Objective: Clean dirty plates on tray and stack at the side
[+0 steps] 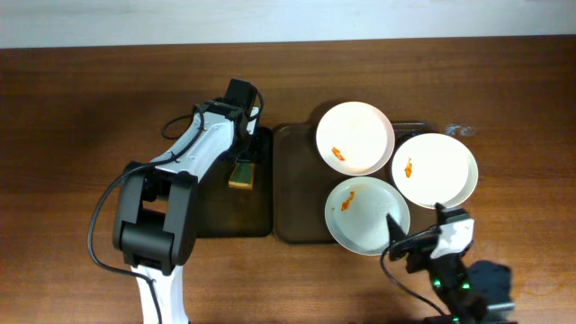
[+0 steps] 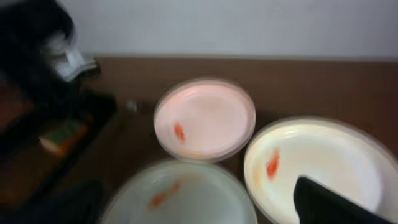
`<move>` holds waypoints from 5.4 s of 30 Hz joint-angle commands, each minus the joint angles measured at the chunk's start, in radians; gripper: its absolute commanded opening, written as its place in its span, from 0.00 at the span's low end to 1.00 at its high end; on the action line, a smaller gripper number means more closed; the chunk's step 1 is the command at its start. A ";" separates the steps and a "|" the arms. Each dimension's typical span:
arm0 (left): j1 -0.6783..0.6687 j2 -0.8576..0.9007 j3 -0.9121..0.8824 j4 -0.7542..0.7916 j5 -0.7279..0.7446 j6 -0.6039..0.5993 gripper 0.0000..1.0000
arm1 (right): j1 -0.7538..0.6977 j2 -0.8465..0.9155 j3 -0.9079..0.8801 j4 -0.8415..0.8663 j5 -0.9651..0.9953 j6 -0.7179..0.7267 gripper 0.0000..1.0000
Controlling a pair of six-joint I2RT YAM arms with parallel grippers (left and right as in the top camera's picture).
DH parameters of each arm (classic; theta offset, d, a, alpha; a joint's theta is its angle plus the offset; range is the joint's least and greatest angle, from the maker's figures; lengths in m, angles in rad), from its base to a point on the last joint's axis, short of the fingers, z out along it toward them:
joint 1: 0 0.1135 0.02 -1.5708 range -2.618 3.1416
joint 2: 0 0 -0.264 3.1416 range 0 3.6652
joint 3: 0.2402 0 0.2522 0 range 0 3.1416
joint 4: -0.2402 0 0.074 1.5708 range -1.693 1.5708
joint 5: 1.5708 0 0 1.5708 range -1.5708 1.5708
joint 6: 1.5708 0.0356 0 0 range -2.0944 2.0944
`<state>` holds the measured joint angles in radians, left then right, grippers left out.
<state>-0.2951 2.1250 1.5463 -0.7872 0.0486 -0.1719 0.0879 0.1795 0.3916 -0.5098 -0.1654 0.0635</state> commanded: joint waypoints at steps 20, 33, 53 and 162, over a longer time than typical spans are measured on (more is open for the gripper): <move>0.002 0.008 -0.010 -0.067 0.016 0.001 1.00 | 0.002 0.975 0.501 -0.703 0.137 0.497 0.52; 0.002 0.008 -0.010 -0.066 0.016 0.001 1.00 | 0.003 1.152 0.366 -0.457 0.087 0.604 0.37; 0.002 0.008 -0.010 -0.070 -0.023 0.001 0.53 | 0.003 1.151 0.463 -0.444 0.072 0.280 0.04; -0.325 -0.048 -0.014 0.007 0.241 0.120 0.00 | 0.032 1.406 0.406 -0.129 -0.052 0.285 0.04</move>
<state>-0.5880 2.0598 1.5330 -0.7925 0.2810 -0.0460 0.1123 1.5757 0.8013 -0.6373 -0.2348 0.3580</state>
